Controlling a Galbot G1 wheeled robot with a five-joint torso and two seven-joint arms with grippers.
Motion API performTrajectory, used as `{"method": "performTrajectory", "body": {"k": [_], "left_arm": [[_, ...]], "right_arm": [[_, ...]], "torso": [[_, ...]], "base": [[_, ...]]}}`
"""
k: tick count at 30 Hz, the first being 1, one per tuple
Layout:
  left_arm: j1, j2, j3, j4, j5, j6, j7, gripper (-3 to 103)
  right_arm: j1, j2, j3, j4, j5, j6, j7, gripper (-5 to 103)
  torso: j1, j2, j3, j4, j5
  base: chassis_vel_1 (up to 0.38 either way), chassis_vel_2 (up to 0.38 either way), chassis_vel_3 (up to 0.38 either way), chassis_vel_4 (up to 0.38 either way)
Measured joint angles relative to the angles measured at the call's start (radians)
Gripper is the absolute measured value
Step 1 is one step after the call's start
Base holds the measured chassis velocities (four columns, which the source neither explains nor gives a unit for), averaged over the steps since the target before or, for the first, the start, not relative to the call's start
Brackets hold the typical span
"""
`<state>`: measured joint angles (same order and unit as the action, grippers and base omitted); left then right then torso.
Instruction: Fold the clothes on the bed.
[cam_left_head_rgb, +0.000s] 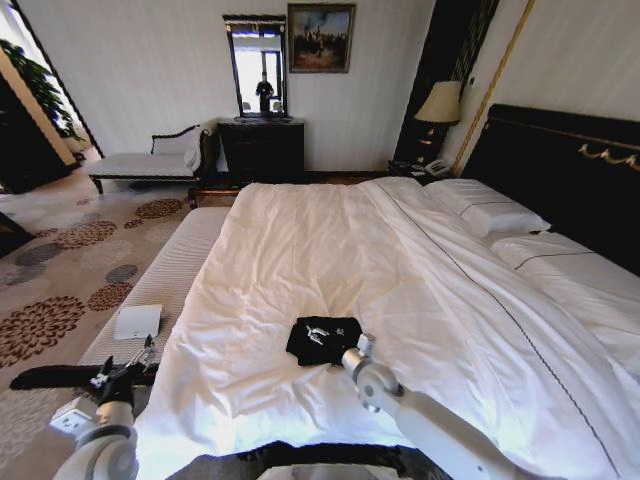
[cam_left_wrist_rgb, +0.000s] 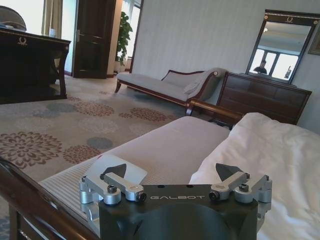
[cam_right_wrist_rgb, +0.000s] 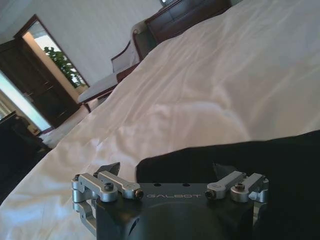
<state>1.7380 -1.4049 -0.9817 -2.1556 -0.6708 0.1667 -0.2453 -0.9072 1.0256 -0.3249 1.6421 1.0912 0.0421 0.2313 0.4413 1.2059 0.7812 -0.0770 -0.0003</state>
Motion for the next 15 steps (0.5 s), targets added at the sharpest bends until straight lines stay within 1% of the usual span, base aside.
{"method": "performTrajectory", "body": {"k": [4, 5, 9, 10, 13, 15], "left_arm": [[0.000, 0.002, -0.005, 0.000, -0.001, -0.003, 0.000, 100], [0.000, 0.002, -0.005, 0.000, -0.001, -0.003, 0.000, 100], [0.002, 0.005, -0.009, 0.009, -0.003, -0.007, 0.000, 100], [0.002, 0.005, -0.009, 0.009, -0.003, -0.007, 0.000, 100], [0.005, 0.009, -0.013, 0.016, -0.003, -0.011, 0.000, 100], [0.005, 0.012, -0.017, 0.017, -0.006, -0.012, 0.000, 100]], "right_arm": [[0.020, 0.066, -0.059, -0.060, -0.031, 0.017, -0.039, 100], [0.020, 0.066, -0.059, -0.060, -0.031, 0.017, -0.039, 100], [0.032, 0.139, -0.098, -0.116, -0.062, 0.034, -0.086, 100], [0.032, 0.139, -0.098, -0.116, -0.062, 0.034, -0.086, 100], [0.040, 0.166, -0.118, -0.132, -0.072, 0.062, -0.143, 100], [0.041, 0.159, -0.120, -0.122, -0.073, 0.078, -0.171, 100]], "torso": [[0.000, 0.000, 0.000, -0.0001, 0.0000], [0.000, 0.000, 0.000, -0.0001, 0.0000], [0.000, 0.000, 0.000, 0.0000, 0.0001], [0.000, 0.000, 0.000, 0.0000, 0.0001], [0.000, 0.000, 0.000, 0.0002, 0.0002], [0.000, 0.000, 0.000, 0.0002, 0.0002]], "base": [[0.000, 0.000, 0.000, 0.000], [0.000, 0.000, 0.000, 0.000], [0.000, 0.000, 0.000, 0.000], [0.000, 0.000, 0.000, 0.000], [0.000, 0.000, 0.000, 0.000], [0.000, 0.000, 0.000, 0.000]]}}
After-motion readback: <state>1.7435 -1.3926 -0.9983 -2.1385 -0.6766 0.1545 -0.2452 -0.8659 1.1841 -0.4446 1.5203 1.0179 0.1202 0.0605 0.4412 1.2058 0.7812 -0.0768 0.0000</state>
